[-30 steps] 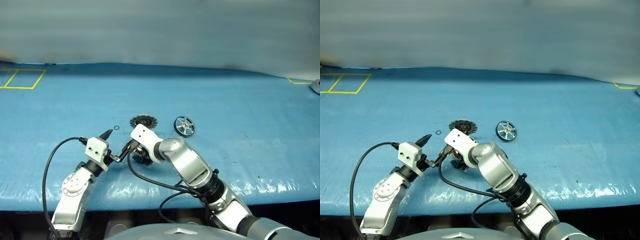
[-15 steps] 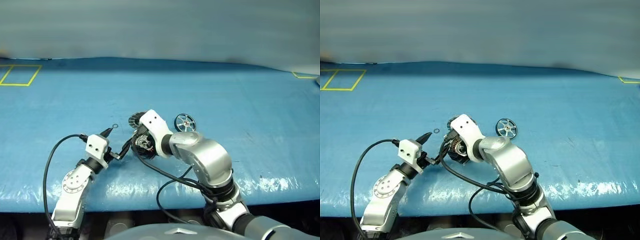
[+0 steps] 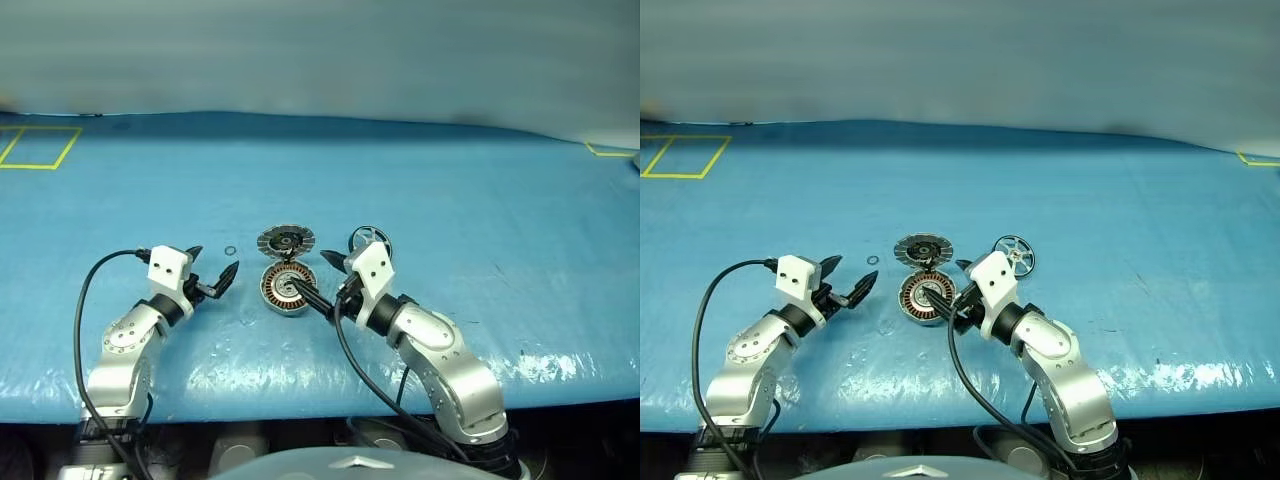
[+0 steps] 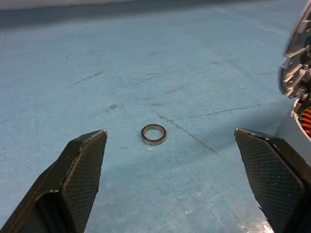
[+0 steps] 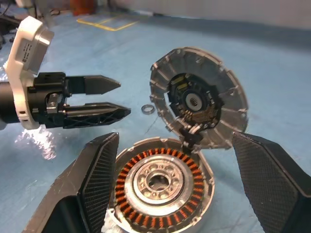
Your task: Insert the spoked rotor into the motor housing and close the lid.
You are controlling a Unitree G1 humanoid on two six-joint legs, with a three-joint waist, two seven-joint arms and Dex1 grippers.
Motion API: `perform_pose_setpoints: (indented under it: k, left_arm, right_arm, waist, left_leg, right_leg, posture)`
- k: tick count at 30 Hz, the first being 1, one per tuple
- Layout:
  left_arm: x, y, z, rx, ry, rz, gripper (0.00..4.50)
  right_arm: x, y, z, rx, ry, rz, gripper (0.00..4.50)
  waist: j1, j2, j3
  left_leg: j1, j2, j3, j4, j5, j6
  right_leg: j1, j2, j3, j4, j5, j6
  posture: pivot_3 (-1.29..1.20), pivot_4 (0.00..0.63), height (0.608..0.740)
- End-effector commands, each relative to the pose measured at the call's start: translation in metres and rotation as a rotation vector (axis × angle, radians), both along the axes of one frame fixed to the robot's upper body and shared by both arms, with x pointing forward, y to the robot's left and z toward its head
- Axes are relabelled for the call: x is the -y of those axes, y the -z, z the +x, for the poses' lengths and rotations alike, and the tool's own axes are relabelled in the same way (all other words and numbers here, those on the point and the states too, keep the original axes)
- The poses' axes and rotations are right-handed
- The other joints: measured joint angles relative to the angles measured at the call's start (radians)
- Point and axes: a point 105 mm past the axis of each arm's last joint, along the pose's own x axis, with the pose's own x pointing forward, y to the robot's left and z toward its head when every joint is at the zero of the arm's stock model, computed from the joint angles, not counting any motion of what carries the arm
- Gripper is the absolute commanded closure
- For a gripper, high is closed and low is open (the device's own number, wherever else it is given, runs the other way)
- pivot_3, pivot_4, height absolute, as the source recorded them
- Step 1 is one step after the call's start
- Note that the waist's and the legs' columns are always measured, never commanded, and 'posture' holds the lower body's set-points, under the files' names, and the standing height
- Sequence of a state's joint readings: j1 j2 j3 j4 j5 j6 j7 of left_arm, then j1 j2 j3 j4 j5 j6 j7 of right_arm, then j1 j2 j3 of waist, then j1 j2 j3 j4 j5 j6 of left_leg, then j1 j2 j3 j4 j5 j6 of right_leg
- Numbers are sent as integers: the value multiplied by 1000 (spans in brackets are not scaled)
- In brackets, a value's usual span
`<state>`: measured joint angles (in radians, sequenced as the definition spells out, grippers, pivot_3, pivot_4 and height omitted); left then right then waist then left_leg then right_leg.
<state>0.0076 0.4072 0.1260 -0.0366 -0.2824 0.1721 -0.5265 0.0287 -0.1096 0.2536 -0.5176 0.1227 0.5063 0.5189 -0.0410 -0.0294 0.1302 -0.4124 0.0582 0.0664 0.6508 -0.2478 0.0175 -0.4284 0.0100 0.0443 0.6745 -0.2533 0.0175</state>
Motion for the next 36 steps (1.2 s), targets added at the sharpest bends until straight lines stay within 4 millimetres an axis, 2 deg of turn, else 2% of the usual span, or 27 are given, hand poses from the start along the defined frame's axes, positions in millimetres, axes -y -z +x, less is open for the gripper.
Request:
perform_pose_setpoints:
  k: [1, 6, 12, 18, 21, 26, 31, 36]
  left_arm:
    - [-5, -3, 11, -3, 30, 25, 0]
    - [-4, 4, 28, -33, 84, 59, 0]
    - [5, 11, 44, -57, 133, 80, 0]
    - [9, 23, 55, -78, 163, 150, 0]
    - [9, 31, 57, -98, 175, 185, 650]
    - [4, 41, 52, -129, 192, 204, 2319]
    - [-9, 48, 35, -156, 190, 225, 3849]
    - [-17, 39, 16, -139, 188, 227, 3858]
  right_arm:
    - [7, 4, 1, 69, 8, 47, 620]
    - [12, 26, 2, 36, 41, 58, 620]
    - [9, 33, -3, 116, 35, -15, 620]
    - [13, 43, -6, 102, 42, -24, 620]
    - [17, 46, -7, 90, 48, -29, 585]
    - [19, 47, -6, 84, 68, -28, 585]
    - [21, 48, -7, 79, 76, -27, 585]
    - [26, 57, -10, 53, 76, -43, 585]
  waist:
    - [4, 0, 0]
    - [8, 0, 0]
    - [12, 0, 0]
    - [18, -1, 0]
    - [22, -1, 0]
    - [19, 0, 0]
    - [11, 0, 0]
    - [7, 0, 0]
  left_leg:
    - [0, 0, 0, 0, 0, 0]
    - [0, -1, 0, 1, 0, 0]
    - [0, -1, -1, 1, 0, 0]
    - [0, -3, -1, 2, 0, 0]
    - [0, -3, -2, 4, 0, 0]
    - [2, -2, -2, 7, 0, 0]
    - [5, 1, -1, 9, 0, 0]
    - [16, 1, 0, 4, 0, 0]
  right_leg:
    - [0, 0, 0, 0, 0, 0]
    - [0, 0, 0, 0, 0, 0]
    - [0, 0, 0, 1, 0, 0]
    - [1, 0, 0, 2, 1, -1]
    - [2, 0, 0, 3, 1, -1]
    - [4, 0, 0, 4, 1, 1]
    - [7, 0, 0, 6, 2, 1]
    - [16, -1, 3, 5, -3, -7]
  posture:
    - [0, 150, 740]
    - [0, 150, 740]
    - [0, 150, 740]
    - [0, 150, 740]
    - [0, 150, 740]
    - [0, 150, 740]
    - [0, 150, 740]
    - [0, 150, 740]
